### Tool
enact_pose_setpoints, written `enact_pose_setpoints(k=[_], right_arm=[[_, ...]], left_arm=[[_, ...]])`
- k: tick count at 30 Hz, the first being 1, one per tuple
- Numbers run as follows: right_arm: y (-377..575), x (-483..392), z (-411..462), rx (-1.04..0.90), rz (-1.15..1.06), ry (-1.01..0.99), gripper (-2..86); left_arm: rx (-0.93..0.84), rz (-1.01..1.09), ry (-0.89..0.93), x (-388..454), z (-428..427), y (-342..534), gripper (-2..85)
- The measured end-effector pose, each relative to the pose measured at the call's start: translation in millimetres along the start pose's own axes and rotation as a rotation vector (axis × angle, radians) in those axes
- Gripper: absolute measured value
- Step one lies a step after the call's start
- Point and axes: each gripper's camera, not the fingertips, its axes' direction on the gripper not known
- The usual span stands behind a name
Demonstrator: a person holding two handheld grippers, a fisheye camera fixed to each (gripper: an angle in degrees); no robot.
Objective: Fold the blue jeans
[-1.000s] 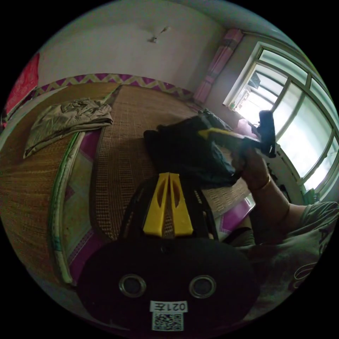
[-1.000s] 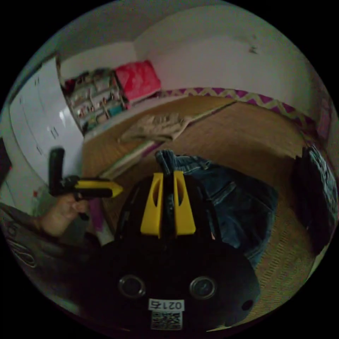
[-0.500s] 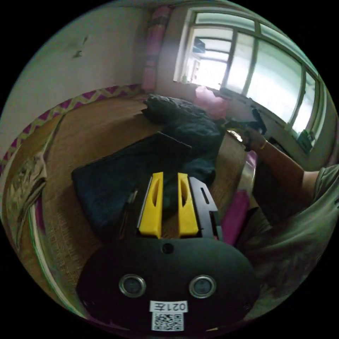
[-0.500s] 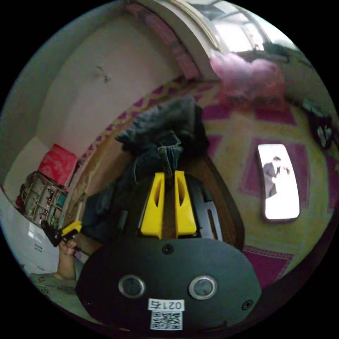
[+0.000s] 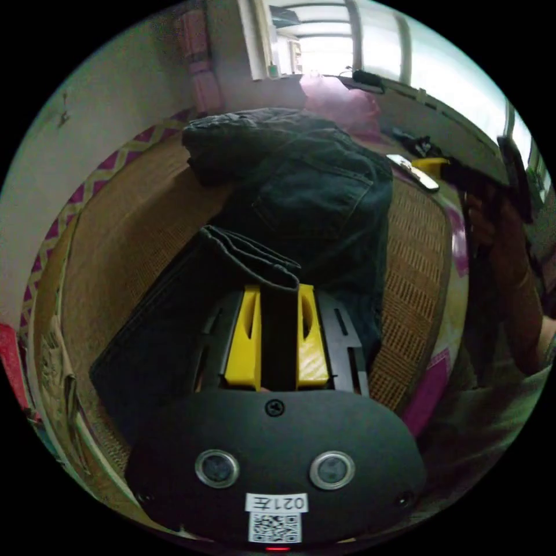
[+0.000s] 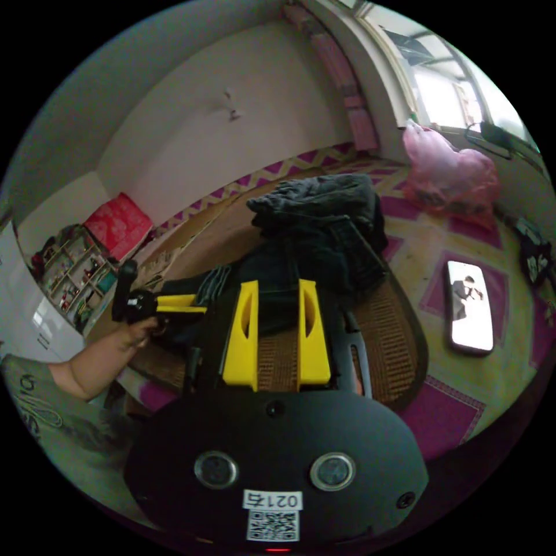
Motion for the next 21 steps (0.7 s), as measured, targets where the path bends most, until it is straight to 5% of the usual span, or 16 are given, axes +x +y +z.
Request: enact_pose_setpoints(k=[8,16,21], right_arm=[[-13.5,-65.2,19.1,-0.066,-0.060,-0.108,9.6],[-58.9,-127.8,84.4,-0.221,-0.090,-0.238,9.9],[-80.3,-104.3,168.2,-0.354,0.171,-0.383,5.6]], left_arm=[[0.114,-0.239,0.374,-50.0,28.7,4.3,3.8],[0.033,0.037,0.048,16.5,51.8,-23.7,10.7],[0.030,0.072,-0.004,26.4,61.7,-26.5,11.2]])
